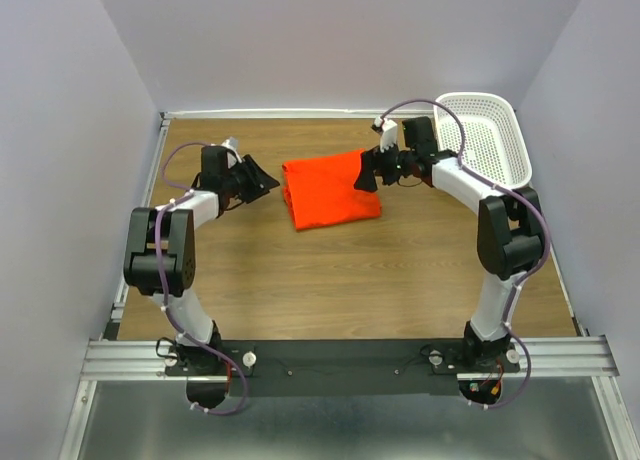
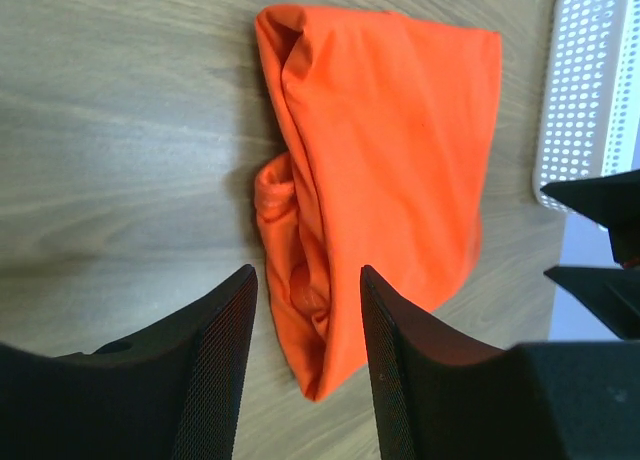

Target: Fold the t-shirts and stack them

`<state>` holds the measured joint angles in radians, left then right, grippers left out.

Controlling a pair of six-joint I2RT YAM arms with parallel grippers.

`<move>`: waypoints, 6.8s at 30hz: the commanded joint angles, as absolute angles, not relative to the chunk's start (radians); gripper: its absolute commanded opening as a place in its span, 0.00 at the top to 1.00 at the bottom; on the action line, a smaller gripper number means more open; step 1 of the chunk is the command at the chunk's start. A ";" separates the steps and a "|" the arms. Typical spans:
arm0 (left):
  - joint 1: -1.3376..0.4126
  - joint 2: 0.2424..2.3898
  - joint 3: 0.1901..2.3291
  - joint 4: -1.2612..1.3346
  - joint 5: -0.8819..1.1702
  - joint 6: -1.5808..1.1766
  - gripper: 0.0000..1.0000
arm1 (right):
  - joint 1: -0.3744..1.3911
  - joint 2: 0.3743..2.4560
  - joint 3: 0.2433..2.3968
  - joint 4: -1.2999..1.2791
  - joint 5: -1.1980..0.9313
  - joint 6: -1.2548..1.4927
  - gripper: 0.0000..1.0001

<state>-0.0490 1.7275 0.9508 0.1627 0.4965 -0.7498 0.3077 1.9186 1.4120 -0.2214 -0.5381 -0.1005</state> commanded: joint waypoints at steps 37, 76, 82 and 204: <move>-0.141 2.128 1.519 -0.196 0.402 -0.552 0.55 | 0.199 1.994 1.381 -0.224 -0.683 -0.003 0.09; -0.156 1.844 1.151 -0.005 0.496 -0.635 1.00 | 0.172 2.019 1.377 -0.222 -0.626 0.025 0.11; -0.138 1.830 0.997 0.115 0.508 -0.663 1.00 | 0.170 2.031 1.384 -0.224 -0.682 0.015 0.11; 0.095 0.652 0.798 0.002 0.361 -0.174 0.02 | 0.156 1.071 0.988 -0.180 0.128 0.047 0.00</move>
